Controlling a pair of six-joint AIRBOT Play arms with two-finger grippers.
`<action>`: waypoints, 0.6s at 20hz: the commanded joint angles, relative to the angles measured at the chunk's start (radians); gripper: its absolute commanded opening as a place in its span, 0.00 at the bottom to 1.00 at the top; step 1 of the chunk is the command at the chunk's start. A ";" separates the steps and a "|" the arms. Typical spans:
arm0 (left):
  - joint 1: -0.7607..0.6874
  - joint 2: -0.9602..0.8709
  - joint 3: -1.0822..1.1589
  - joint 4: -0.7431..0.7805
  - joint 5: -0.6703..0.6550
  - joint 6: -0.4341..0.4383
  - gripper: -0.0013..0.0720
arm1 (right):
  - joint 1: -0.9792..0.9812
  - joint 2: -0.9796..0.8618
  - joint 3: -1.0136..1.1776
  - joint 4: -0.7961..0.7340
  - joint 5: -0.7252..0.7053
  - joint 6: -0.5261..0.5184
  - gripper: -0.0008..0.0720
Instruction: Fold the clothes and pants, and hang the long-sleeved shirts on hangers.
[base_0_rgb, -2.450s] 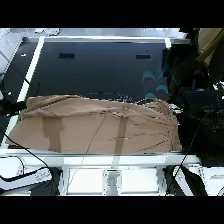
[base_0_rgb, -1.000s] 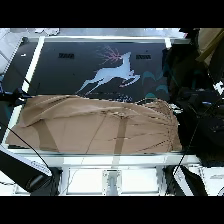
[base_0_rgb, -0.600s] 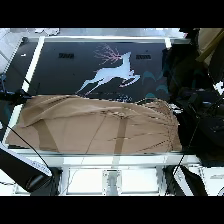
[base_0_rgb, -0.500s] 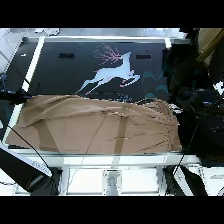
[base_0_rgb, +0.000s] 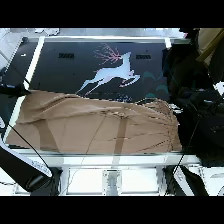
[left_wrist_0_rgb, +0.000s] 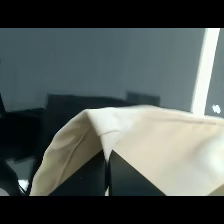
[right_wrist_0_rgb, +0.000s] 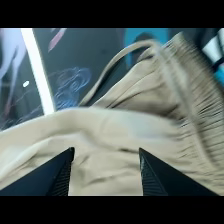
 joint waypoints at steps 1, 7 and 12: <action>-0.002 0.030 0.049 0.001 0.030 -0.046 0.03 | 0.034 -0.102 0.000 -0.128 -0.034 0.024 0.63; -0.014 0.061 0.049 0.004 0.049 -0.135 0.03 | 0.046 -0.446 0.001 -0.113 -0.172 -0.078 0.63; -0.047 0.062 0.048 0.008 0.047 -0.146 0.03 | 0.054 -0.627 0.130 -0.028 -0.239 -0.213 0.63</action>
